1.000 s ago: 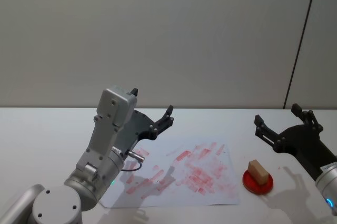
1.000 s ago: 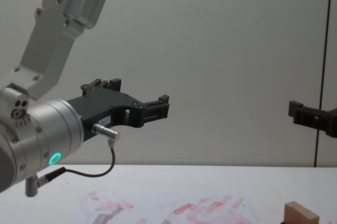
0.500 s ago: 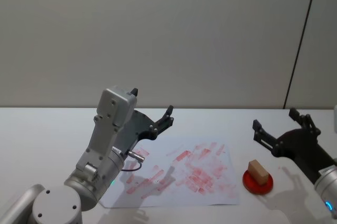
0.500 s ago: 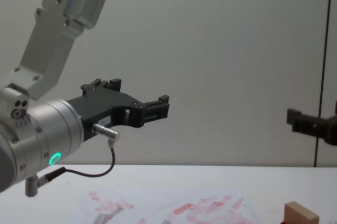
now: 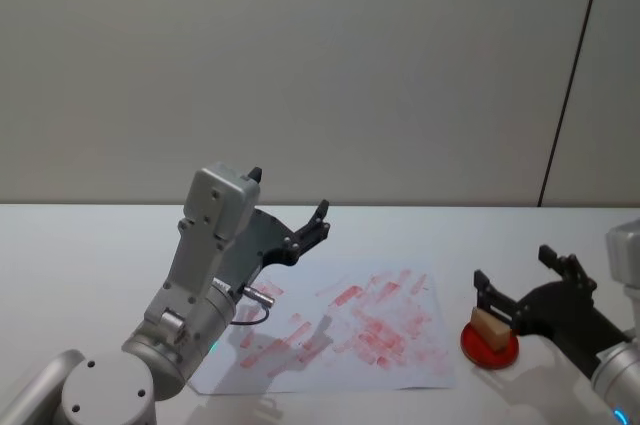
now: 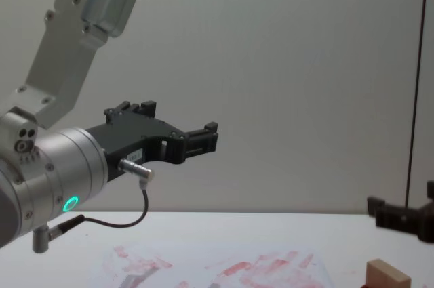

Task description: Use the one hand to pick up the stamp and affix it onto the A4 paper.

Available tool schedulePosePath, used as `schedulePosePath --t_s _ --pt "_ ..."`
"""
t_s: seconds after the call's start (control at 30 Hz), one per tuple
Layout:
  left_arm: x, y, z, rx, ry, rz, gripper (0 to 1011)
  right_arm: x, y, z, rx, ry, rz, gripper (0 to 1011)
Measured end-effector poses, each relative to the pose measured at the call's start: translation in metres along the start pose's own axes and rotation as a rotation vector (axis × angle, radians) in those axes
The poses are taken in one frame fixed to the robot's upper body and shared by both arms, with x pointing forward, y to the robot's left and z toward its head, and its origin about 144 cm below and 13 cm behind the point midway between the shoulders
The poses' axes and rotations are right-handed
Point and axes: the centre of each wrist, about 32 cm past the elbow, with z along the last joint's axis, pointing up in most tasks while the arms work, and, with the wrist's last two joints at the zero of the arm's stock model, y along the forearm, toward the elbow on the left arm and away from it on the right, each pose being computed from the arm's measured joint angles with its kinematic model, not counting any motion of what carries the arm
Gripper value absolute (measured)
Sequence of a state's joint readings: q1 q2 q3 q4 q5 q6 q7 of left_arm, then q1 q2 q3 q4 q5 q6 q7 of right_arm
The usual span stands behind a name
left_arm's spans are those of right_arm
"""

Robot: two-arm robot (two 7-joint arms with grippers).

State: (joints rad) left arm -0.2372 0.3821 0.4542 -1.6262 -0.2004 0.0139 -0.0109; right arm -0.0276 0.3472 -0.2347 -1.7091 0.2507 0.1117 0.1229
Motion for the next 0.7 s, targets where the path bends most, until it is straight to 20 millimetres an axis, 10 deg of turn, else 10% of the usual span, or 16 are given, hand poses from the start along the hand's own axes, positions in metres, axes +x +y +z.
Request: schedulePosePath --t_s 0.7 --pt "0.000 0.000 0.000 0.000 0.000 0.000 1002 -0.006 0.010 -0.022 -0.142 -0.028 0.035 1001"
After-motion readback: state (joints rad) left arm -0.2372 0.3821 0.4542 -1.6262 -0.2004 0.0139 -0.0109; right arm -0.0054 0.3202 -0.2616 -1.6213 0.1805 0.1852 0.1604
